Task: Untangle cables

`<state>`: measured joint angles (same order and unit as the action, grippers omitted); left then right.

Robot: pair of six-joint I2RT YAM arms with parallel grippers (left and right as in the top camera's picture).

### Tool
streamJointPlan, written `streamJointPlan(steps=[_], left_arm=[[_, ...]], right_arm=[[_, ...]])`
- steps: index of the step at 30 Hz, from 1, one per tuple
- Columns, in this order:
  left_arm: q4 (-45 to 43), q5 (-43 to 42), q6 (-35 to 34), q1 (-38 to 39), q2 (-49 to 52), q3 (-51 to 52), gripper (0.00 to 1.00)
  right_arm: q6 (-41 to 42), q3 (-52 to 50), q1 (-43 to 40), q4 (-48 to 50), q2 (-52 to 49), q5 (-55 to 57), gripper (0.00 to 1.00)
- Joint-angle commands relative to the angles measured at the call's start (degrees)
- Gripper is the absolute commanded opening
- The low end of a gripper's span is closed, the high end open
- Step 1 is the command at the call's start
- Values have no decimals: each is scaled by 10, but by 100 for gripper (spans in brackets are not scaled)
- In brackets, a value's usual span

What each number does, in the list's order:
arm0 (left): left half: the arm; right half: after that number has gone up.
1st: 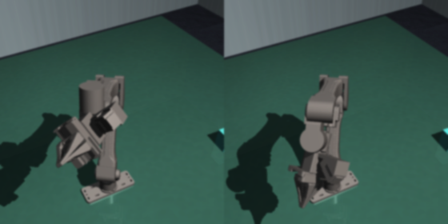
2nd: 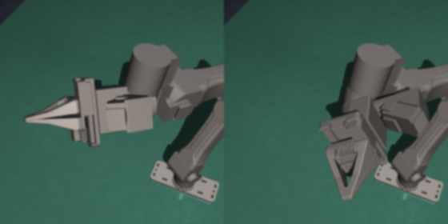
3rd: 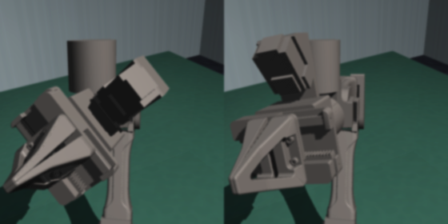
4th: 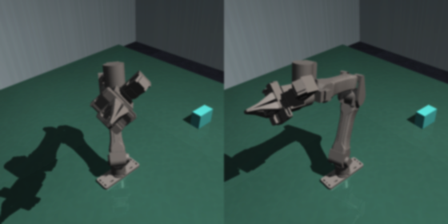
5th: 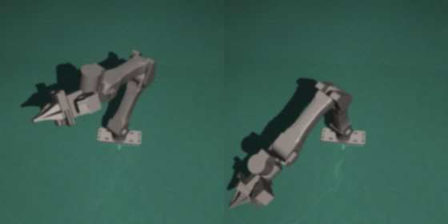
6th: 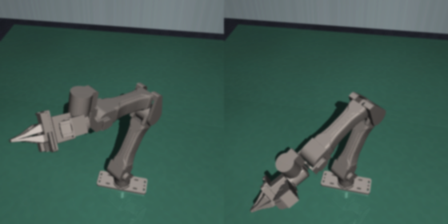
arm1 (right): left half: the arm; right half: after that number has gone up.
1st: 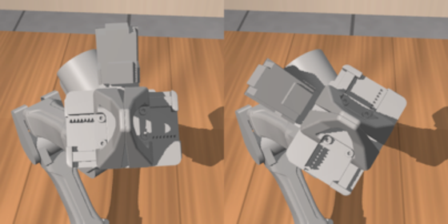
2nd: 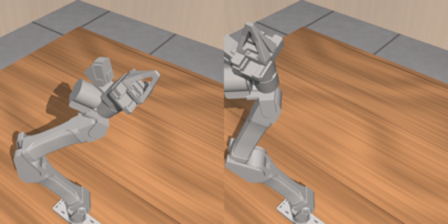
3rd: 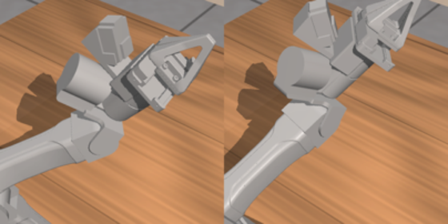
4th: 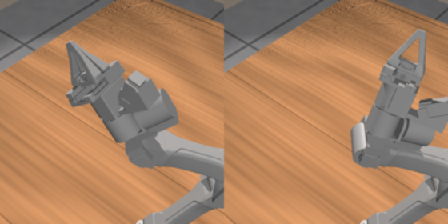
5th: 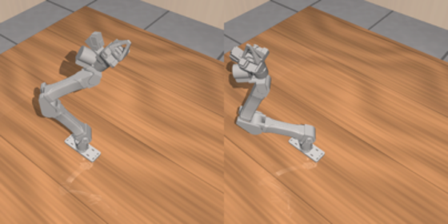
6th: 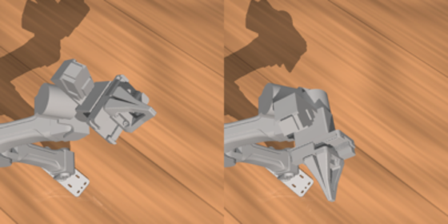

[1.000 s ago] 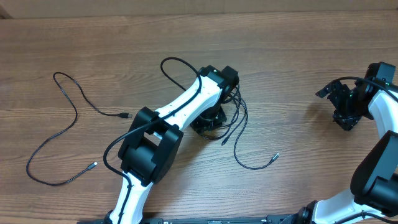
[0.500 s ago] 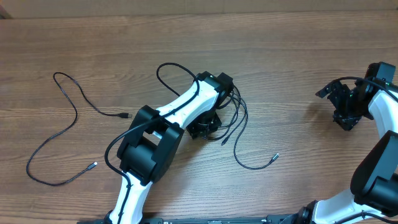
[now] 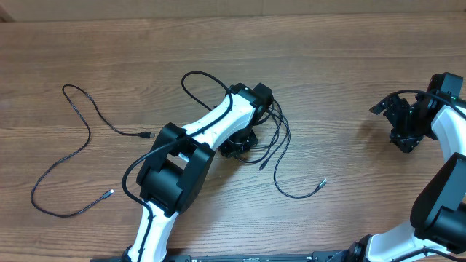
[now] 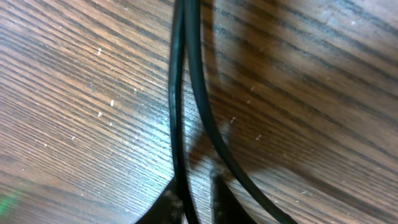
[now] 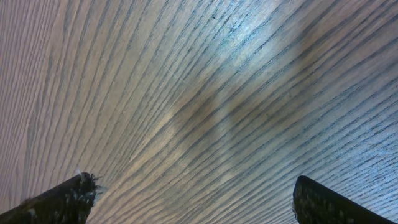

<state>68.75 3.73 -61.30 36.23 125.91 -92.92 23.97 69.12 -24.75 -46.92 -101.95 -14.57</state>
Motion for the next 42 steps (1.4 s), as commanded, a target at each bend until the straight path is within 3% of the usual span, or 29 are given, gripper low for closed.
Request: streamJointPlan(steps=[1, 7, 11, 16, 24, 27, 36, 42], left_arm=[[0, 7, -6, -4, -3, 7, 12], [2, 4, -6, -4, -3, 7, 4], [7, -8, 17, -6, -3, 1, 4], [99, 24, 21, -12, -4, -73, 4], [278, 183, 21, -5, -5, -311, 4], [281, 214, 65, -2, -10, -391, 4], [280, 300, 105, -2, -38, -613, 4], [279, 313, 204, -2, -47, -755, 4]], right_arm=[[2, 14, -1, 3, 9, 4, 100], [2, 14, -1, 3, 9, 4, 100], [2, 14, -1, 3, 9, 4, 100], [2, 14, -1, 3, 9, 4, 100], [2, 14, -1, 3, 9, 4, 100], [2, 14, -1, 3, 9, 4, 100], [2, 14, -1, 3, 9, 4, 100], [2, 14, -1, 3, 9, 4, 100]])
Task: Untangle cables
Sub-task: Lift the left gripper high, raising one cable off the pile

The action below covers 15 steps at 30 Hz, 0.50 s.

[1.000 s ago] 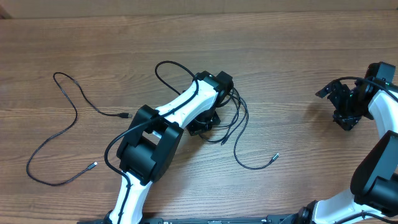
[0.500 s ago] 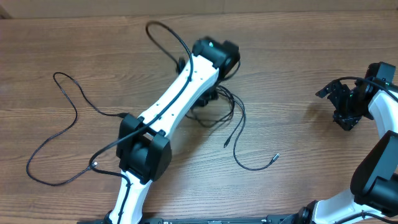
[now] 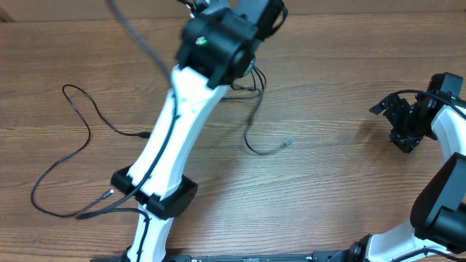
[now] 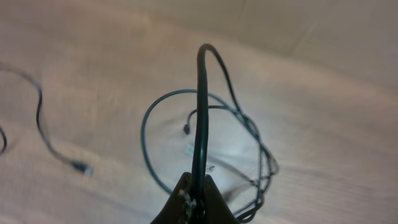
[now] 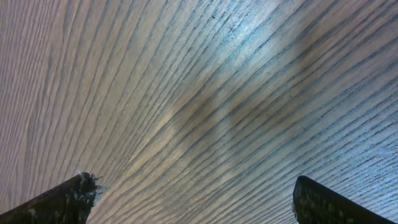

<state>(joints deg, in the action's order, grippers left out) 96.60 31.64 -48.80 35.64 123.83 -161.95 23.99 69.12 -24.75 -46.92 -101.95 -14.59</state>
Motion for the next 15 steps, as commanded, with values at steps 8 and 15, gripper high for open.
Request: streamJointPlan(steps=[8, 15], left_arm=[[2, 26, 235, 3, -26, -110, 4], [-25, -109, 392, 3, -25, -110, 4]], right_arm=[[2, 14, -1, 54, 9, 4, 100], [2, 14, -1, 25, 9, -186, 100]])
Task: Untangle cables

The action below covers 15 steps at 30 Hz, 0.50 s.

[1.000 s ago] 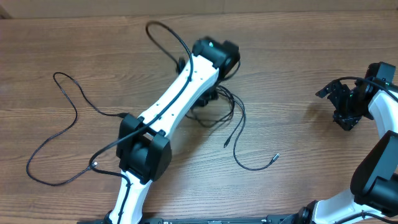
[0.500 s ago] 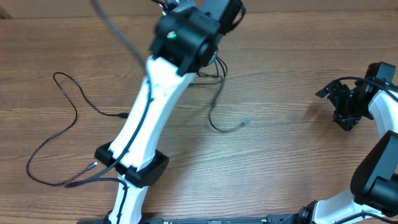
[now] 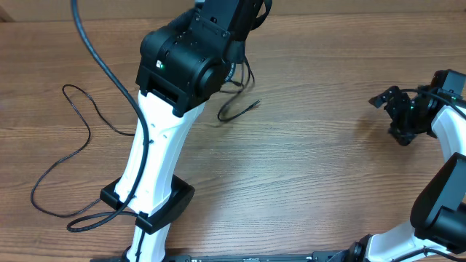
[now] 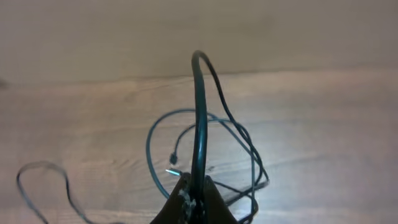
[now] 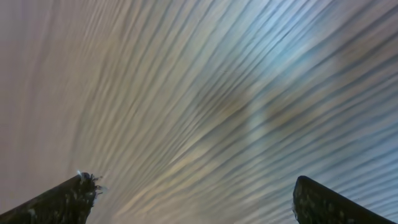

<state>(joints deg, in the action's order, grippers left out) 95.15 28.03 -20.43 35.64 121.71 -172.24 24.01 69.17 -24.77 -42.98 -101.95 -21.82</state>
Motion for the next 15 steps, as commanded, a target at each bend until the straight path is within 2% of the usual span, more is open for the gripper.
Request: streamJointPlan(steps=[1, 4, 8, 9, 10, 15], left_arm=[[-14, -86, 129, 3, -4, -7, 4], [-16, -123, 175, 3, -4, -7, 4], [-17, -233, 257, 3, -2, -7, 4], [-23, -261, 272, 3, -1, -3, 5], [-29, -267, 273, 3, -1, 0, 4], [-61, -280, 271, 3, -1, 26, 4]], right_arm=[[2, 13, 0, -14, 9, -139, 100], [-25, 13, 0, -15, 9, -230, 100], [-188, 13, 5, -25, 9, -412, 77], [-228, 13, 10, -38, 9, -459, 68], [-253, 13, 15, -48, 9, -484, 65], [-370, 13, 60, -90, 9, -544, 63]])
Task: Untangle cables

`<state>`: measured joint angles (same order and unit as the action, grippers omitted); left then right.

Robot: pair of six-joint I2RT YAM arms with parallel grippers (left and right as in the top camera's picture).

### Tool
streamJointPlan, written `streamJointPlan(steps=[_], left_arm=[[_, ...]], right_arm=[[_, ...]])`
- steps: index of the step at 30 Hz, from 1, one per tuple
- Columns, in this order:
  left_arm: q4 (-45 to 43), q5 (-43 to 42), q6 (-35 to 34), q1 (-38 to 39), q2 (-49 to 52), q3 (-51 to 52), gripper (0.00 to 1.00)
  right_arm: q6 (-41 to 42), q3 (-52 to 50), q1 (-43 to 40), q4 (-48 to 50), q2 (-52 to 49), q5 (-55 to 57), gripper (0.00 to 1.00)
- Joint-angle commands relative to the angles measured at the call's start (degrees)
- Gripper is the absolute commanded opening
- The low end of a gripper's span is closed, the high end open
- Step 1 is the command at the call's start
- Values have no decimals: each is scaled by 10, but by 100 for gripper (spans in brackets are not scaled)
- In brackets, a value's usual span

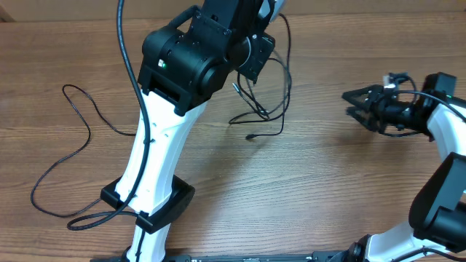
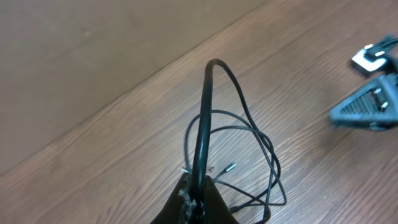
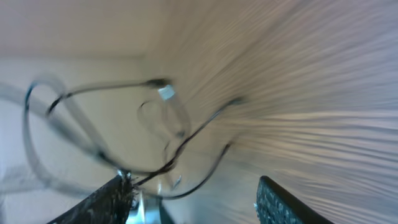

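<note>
A tangle of thin black cables [image 1: 263,94] hangs from my left gripper [image 2: 199,190], which is raised above the table's back middle and shut on a thick black loop [image 2: 204,124]. Plug ends dangle near the wood [image 1: 250,136]. My right gripper [image 1: 349,102] stands open at the right, its fingers pointing left toward the tangle [image 3: 155,143], apart from it. A second black cable [image 1: 76,138] lies spread out on the table at the left, untouched.
The wooden table [image 1: 328,196] runs under everything. My left arm's white links and black joints [image 1: 189,65] rise over the table's middle. A pale wall [image 2: 93,56] borders the table's far edge.
My left gripper has swung the hanging tangle to the right, toward the right arm. My right gripper has turned and moved left, now facing the tangle, still open.
My left gripper was down on the table, shut on cable strands in the middle tangle. Then it held the tangle lifted near the far edge, and kept it raised. My right gripper stayed open at the right until it turned toward the tangle now.
</note>
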<state>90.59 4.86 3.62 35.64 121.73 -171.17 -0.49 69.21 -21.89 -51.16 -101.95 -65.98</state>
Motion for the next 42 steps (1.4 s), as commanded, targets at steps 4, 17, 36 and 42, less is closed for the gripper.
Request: streamJointPlan(steps=[4, 17, 36, 42], left_arm=[[-25, -105, 45, 3, -1, 43, 4], [-71, -164, 56, 3, -2, 97, 4], [-35, -28, -22, -51, -2, 97, 4], [-4, 21, -94, -98, -2, 97, 4]], right_arm=[[-135, 13, 74, 0, 9, -102, 70], [12, 13, 204, 67, 9, 185, 45], [247, 6, 182, 20, 9, 764, 55], [275, -6, 164, 20, 9, 832, 62]])
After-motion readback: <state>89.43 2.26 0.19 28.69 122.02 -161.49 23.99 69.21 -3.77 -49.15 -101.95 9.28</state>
